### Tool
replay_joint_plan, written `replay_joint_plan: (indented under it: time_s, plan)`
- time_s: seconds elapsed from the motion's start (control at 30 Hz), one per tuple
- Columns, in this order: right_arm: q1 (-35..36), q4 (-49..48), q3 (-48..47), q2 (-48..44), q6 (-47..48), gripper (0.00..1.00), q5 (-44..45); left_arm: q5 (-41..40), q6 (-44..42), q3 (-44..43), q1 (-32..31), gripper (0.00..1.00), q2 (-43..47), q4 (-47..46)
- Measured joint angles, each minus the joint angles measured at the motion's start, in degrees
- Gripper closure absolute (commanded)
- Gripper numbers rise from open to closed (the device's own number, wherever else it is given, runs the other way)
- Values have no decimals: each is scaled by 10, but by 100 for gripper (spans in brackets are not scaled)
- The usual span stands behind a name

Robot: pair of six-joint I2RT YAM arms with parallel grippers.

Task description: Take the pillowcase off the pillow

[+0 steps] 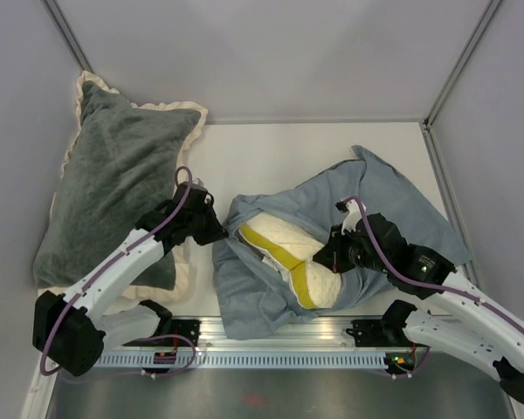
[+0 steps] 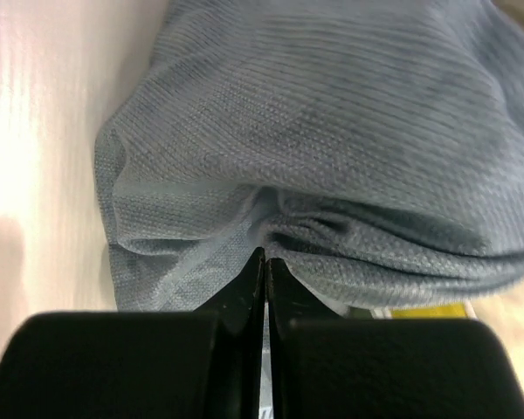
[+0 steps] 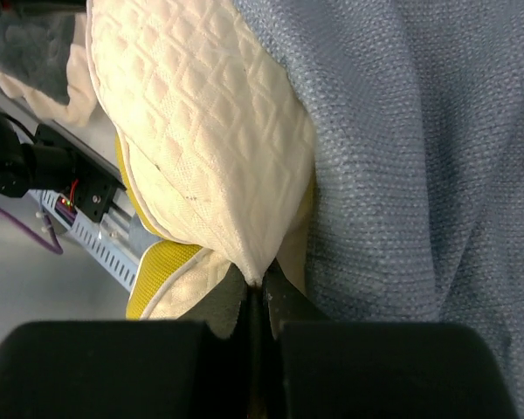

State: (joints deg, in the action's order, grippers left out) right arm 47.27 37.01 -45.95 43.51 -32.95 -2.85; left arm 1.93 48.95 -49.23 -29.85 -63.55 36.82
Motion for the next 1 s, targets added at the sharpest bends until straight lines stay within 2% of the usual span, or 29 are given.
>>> replay_joint_plan:
  time_s: [0.17,0.47,0.63,0.73,0.77,0.83,0.87,1.0]
  plan:
    - [2,40,0,-24,3,100,-19,28,-31,-19,45,98,-55,-5]
    - [1,53,0,-29,8,100,-29,53,-110,-163,86,98,-139,25]
    - [1,41,-5,-1,6,100,-40,86,-139,-153,89,98,-156,15]
    - [1,28,-13,26,-2,100,-46,108,-146,-84,95,44,-121,-12]
    - [1,24,-17,36,-4,100,-47,114,-145,-56,97,23,-97,-17]
    - [1,12,-28,61,-10,100,-48,123,-137,-12,99,16,-38,-12]
    - [1,2,-36,80,-14,100,-48,125,-134,7,99,4,4,-5]
    - [1,-32,-67,146,-22,100,-44,139,-130,8,99,1,169,30]
